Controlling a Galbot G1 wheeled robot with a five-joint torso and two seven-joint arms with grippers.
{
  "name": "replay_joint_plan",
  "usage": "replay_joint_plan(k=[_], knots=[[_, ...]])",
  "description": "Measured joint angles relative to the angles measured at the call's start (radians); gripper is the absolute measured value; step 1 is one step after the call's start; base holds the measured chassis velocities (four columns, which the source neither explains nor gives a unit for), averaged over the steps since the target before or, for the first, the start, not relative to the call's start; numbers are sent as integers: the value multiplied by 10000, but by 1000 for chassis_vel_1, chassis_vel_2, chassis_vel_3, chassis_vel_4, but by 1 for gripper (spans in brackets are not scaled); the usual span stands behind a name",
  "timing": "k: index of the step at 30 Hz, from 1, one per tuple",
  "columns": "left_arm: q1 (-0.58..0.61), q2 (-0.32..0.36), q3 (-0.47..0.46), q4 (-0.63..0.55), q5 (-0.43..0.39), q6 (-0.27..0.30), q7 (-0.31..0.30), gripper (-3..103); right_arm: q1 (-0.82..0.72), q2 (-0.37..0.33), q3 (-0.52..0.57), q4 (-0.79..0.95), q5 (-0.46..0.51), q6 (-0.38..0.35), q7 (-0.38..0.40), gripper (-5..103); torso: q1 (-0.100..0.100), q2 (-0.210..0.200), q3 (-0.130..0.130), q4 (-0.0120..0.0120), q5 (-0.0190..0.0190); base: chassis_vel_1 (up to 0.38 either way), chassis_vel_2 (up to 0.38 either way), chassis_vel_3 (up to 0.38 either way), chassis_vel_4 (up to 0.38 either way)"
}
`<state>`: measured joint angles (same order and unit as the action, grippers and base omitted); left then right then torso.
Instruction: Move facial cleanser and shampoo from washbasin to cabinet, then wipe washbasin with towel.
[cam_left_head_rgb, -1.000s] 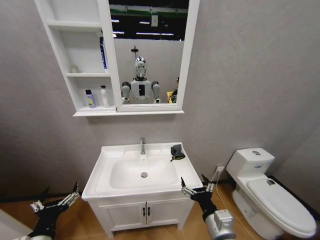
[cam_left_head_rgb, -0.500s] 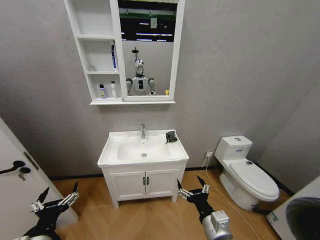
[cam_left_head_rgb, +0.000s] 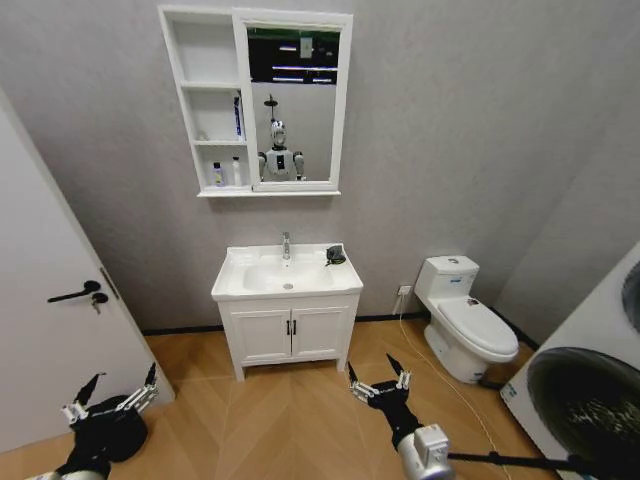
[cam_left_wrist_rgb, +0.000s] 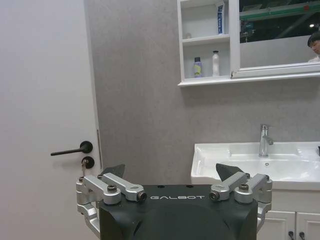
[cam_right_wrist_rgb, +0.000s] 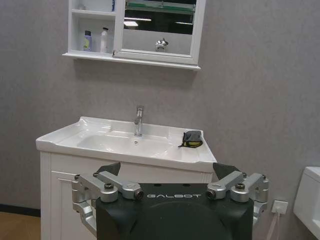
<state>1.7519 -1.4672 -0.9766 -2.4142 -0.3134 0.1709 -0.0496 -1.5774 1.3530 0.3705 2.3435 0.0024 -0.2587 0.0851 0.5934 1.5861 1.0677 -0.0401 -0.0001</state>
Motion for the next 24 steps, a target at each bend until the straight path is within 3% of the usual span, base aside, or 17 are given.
replay_joint_plan(k=[4, 24], knots=[[-2, 0, 0, -1, 0, 0, 2, 100, 52, -33, 94, -75, -125, 290, -2, 100, 4, -2, 1, -2, 3, -3, -58, -61, 50], [-2, 0, 0, 0, 0, 0, 3, 100, 30, -55, 120, -81, -284, 255, 69, 100, 9, -7, 2, 1, 1, -20, 25, 25, -16]])
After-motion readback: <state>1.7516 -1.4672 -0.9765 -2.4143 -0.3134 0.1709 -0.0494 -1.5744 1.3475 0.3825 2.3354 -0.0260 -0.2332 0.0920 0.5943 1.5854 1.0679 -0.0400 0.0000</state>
